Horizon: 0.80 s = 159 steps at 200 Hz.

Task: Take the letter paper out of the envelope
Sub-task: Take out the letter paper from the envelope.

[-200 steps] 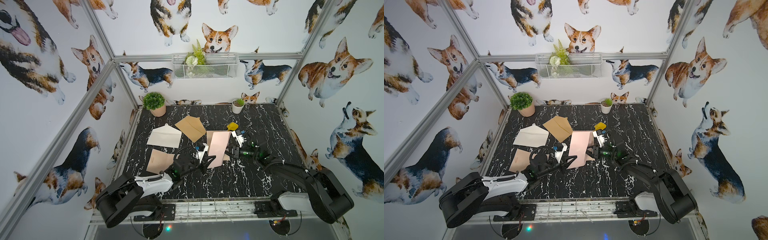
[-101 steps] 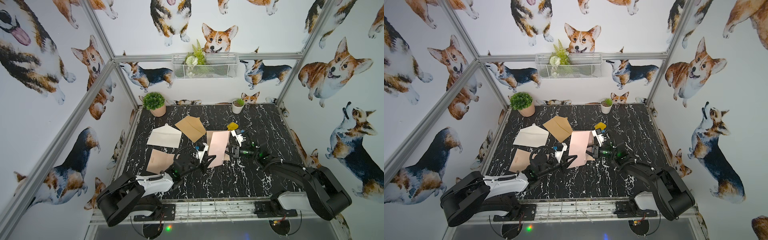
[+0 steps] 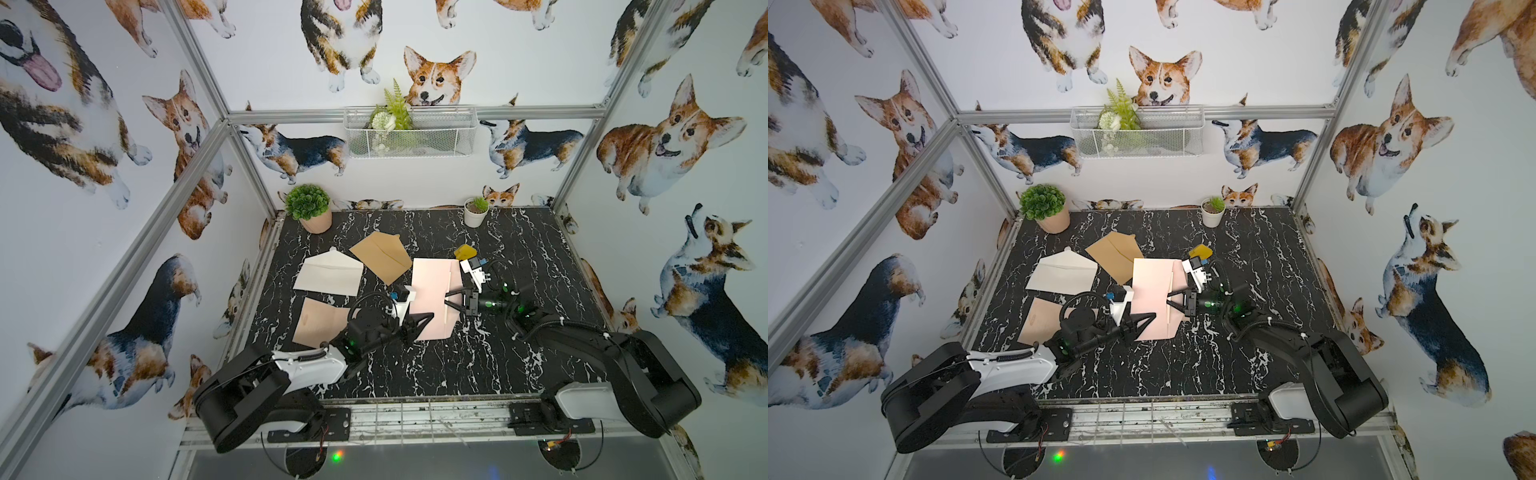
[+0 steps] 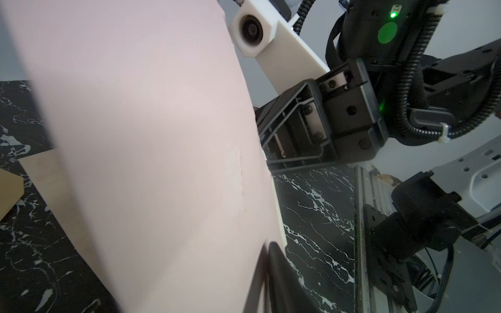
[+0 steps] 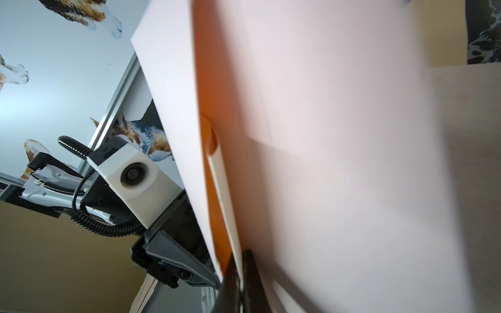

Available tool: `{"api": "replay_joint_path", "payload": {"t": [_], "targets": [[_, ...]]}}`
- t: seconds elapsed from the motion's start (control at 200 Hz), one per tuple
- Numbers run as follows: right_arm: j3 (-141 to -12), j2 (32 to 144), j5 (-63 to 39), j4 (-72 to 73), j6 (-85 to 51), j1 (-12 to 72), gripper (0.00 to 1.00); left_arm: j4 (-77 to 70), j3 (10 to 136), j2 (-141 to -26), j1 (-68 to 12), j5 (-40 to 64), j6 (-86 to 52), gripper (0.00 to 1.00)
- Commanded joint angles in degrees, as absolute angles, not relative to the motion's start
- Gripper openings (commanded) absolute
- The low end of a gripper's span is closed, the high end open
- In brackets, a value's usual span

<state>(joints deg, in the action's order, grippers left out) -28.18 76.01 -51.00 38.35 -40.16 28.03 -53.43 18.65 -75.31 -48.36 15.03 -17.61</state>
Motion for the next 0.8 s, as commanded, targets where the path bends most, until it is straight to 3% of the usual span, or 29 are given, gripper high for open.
{"api": "replay_joint_path", "payload": {"t": [0.0,0.155,0.475,0.621,0.791], "targets": [[-29.0,75.22,-49.77,34.01,-36.57,28.1,0.0,-53.99,18.18,-74.48,-48.34,13.13,-17.31,0.29],[-28.33,73.71,-47.0,31.03,-35.02,27.06,0.0,-52.21,17.56,-73.02,-48.34,8.96,-17.58,0.01],[-26.36,71.0,-44.22,26.89,-32.92,24.89,0.0,-50.91,14.87,-67.89,-48.25,1.9,-16.8,0.03],[-24.83,69.96,-44.52,30.29,-34.88,23.89,0.0,-49.19,14.57,-66.21,-48.25,-1.21,-16.79,0.13],[-24.88,68.97,-44.32,29.41,-34.76,23.72,0.0,-47.9,14.33,-65.0,-48.27,-2.59,-16.65,0.13]]}}
